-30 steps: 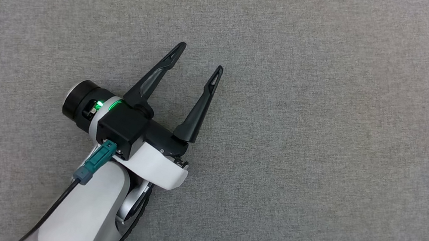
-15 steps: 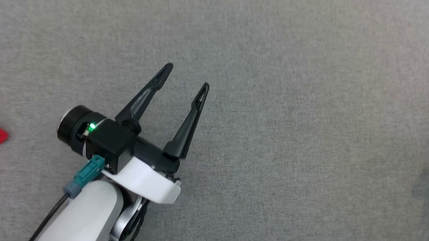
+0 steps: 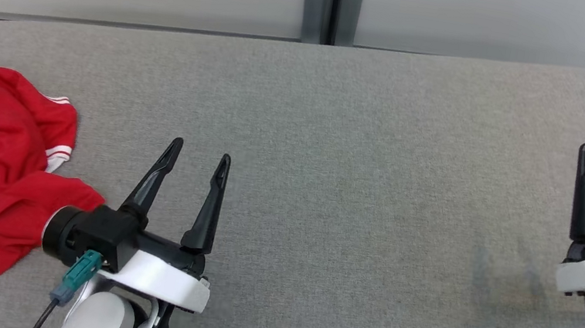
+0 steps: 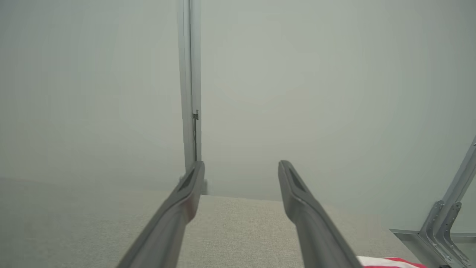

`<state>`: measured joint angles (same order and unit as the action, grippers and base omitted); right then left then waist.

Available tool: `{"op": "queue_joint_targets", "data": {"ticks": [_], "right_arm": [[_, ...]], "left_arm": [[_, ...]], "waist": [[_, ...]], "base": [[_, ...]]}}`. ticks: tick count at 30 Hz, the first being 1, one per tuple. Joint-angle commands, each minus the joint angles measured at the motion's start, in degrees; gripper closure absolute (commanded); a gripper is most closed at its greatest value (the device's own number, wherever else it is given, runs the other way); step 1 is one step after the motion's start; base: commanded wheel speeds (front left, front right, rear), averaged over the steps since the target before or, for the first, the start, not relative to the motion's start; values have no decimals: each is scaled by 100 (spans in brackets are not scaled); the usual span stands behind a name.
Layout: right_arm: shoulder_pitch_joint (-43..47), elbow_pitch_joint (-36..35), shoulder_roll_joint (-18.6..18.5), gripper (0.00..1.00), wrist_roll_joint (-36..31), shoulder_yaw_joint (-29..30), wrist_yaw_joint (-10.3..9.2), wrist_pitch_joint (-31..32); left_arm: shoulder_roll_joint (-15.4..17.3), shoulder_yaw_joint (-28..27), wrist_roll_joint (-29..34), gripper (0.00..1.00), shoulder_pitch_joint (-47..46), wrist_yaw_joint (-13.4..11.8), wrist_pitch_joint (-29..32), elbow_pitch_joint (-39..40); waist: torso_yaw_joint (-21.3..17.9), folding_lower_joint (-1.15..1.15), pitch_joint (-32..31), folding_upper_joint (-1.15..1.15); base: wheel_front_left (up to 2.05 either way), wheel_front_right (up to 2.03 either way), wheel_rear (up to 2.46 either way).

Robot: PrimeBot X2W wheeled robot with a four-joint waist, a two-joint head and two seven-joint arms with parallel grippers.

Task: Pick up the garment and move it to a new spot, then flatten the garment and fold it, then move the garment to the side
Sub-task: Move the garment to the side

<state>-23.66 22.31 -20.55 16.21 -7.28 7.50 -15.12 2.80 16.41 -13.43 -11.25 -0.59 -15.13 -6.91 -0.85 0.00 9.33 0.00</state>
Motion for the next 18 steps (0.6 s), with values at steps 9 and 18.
{"op": "queue_joint_targets", "data": {"ticks": [9,18], "right_arm": [[863,-306,1028,0,238,47,-1,-3],[1645,-490,1529,0,-12,-216,-1,-3]], "left_arm": [[20,-282,-209,0,571,-268,-1,-195],[21,-422,-326,0,917,-252,-1,-300]], "waist": [[464,0,-535,0],[555,0,-758,0]], "base": [[0,0,0],[0,0,0]]}}
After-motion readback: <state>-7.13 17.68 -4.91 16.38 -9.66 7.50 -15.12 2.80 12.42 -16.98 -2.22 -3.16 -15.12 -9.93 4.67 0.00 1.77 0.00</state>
